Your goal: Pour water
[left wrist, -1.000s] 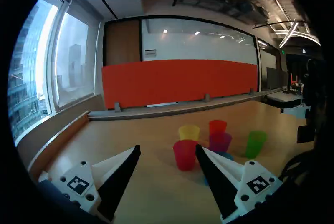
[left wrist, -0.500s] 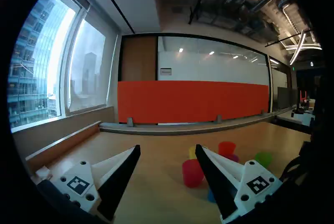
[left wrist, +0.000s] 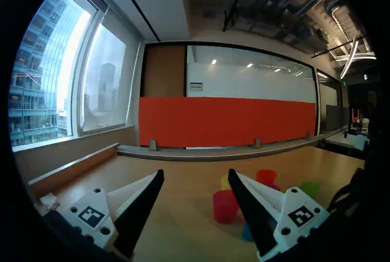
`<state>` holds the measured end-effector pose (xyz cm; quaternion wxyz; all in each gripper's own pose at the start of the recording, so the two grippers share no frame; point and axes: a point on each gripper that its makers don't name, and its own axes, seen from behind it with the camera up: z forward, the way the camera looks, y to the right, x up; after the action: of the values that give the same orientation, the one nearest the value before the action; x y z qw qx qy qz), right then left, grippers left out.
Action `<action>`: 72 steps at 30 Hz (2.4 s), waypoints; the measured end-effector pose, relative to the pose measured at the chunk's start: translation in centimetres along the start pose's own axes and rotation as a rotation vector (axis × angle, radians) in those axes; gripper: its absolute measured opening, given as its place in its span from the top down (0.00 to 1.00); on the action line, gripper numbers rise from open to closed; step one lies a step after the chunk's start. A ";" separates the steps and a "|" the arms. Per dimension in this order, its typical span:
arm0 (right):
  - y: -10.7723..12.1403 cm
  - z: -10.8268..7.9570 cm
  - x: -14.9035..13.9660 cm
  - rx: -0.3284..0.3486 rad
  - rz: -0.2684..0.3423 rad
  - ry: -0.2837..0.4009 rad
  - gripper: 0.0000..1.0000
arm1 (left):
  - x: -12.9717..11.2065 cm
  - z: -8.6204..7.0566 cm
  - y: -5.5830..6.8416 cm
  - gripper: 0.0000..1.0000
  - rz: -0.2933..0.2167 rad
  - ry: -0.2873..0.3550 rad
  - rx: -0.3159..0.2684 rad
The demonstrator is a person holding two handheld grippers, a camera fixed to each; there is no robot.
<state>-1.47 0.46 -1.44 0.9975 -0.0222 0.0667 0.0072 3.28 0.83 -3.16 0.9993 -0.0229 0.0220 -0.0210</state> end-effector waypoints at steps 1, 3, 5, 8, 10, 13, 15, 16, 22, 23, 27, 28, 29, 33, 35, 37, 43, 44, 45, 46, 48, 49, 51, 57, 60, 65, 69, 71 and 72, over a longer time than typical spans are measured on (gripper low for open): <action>0.1 0.0 0.0 -0.002 0.000 0.001 0.01 | 0.0 0.1 0.0 0.02 -0.003 -0.001 -0.002; 0.2 -0.1 0.1 -0.005 -0.002 0.001 0.01 | -0.1 0.2 0.2 0.02 -0.007 -0.003 -0.007; 0.3 -0.2 0.0 -0.008 -0.006 -0.001 0.01 | -0.2 0.2 0.3 0.02 -0.010 -0.005 -0.013; 0.4 -0.3 -0.3 -0.011 -0.017 -0.008 0.01 | -0.3 0.3 0.7 0.02 -0.003 -0.004 -0.023; 0.4 -0.4 -0.5 -0.013 -0.022 -0.009 0.01 | -0.5 0.4 1.0 0.02 0.002 -0.006 -0.029; 0.3 -0.6 -0.6 -0.015 -0.028 -0.011 0.01 | -0.6 0.6 1.3 0.02 0.010 -0.009 -0.038; 0.3 -0.7 -0.7 -0.016 -0.030 -0.011 0.01 | -0.7 0.7 1.5 0.02 0.015 -0.008 -0.041; 0.4 -0.8 -0.8 -0.017 -0.030 -0.012 0.01 | -0.7 0.7 1.5 0.02 0.018 -0.005 -0.040; 0.4 -1.2 -1.0 -0.020 -0.029 -0.016 0.01 | -1.0 0.9 1.4 0.02 0.027 0.006 -0.020; 0.4 -1.3 -1.1 -0.021 -0.029 -0.018 0.01 | -1.1 1.0 1.3 0.02 0.028 0.008 -0.016; 0.1 -1.5 -0.9 -0.014 -0.032 -0.020 0.01 | -1.5 1.2 1.1 0.02 0.035 0.013 0.008; 0.1 -1.6 -0.9 -0.012 -0.033 -0.019 0.01 | -1.6 1.2 1.0 0.02 0.037 0.014 0.013; 0.0 -1.7 -0.8 -0.009 -0.034 -0.018 0.01 | -1.7 1.3 1.0 0.02 0.039 0.015 0.019; -0.1 -1.8 -0.5 -0.013 -0.034 -0.020 0.01 | -2.4 1.3 0.8 0.02 0.050 0.020 0.036; -0.3 -1.8 -0.4 -0.011 -0.035 -0.020 0.01 | -2.9 1.3 0.7 0.02 0.054 0.018 0.041; -0.2 -1.8 -0.4 -0.015 -0.033 -0.021 0.01 | -3.5 1.3 0.6 0.02 0.059 0.013 0.044; -0.3 -1.9 -0.4 -0.022 -0.030 -0.027 0.01 | -4.6 1.4 0.1 0.02 0.059 0.020 0.053; -0.3 -1.9 -0.3 -0.023 -0.031 -0.027 0.01 | -4.8 1.4 0.1 0.02 0.057 0.022 0.052; -0.3 -2.0 -0.3 -0.024 -0.032 -0.027 0.01 | -4.9 1.4 0.0 0.02 0.053 0.024 0.051; -0.3 -2.0 -0.3 -0.025 -0.033 -0.028 0.01 | -5.0 1.5 0.0 0.02 0.049 0.025 0.050; -0.4 -2.0 -0.4 -0.026 -0.033 -0.031 0.01 | -5.2 1.5 -0.1 0.02 0.043 0.027 0.048; -0.4 -2.1 -0.4 -0.025 -0.032 -0.033 0.01 | -5.3 1.6 -0.2 0.02 0.042 0.027 0.048; -0.5 -2.1 -0.3 -0.025 -0.031 -0.036 0.01 | -5.6 1.6 -0.3 0.02 0.041 0.027 0.047; -0.5 -2.2 -0.2 -0.029 -0.035 -0.036 0.01 | -6.5 1.8 -0.5 0.02 0.053 0.023 0.047; -0.4 -2.2 -0.1 -0.033 -0.042 -0.037 0.01 | -6.9 1.8 -0.5 0.02 0.051 0.020 0.044; -0.3 -2.2 0.1 -0.039 -0.044 -0.034 0.01 | -7.3 1.9 -0.7 0.02 0.042 0.018 0.046; -0.3 -2.2 0.3 -0.040 -0.044 -0.034 0.01 | -7.4 1.9 -0.8 0.02 0.031 0.016 0.043; -0.3 -2.3 0.4 -0.039 -0.044 -0.031 0.01 | -7.4 2.0 -0.8 0.02 0.026 0.012 0.042; -0.3 -2.3 0.4 -0.039 -0.044 -0.031 0.01 | -7.5 2.0 -0.8 0.02 0.025 0.009 0.042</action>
<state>-1.39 0.07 -3.71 0.9977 -0.0430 0.0507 -0.0133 -4.12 0.44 -0.83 0.9996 -0.0016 0.0265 -0.0091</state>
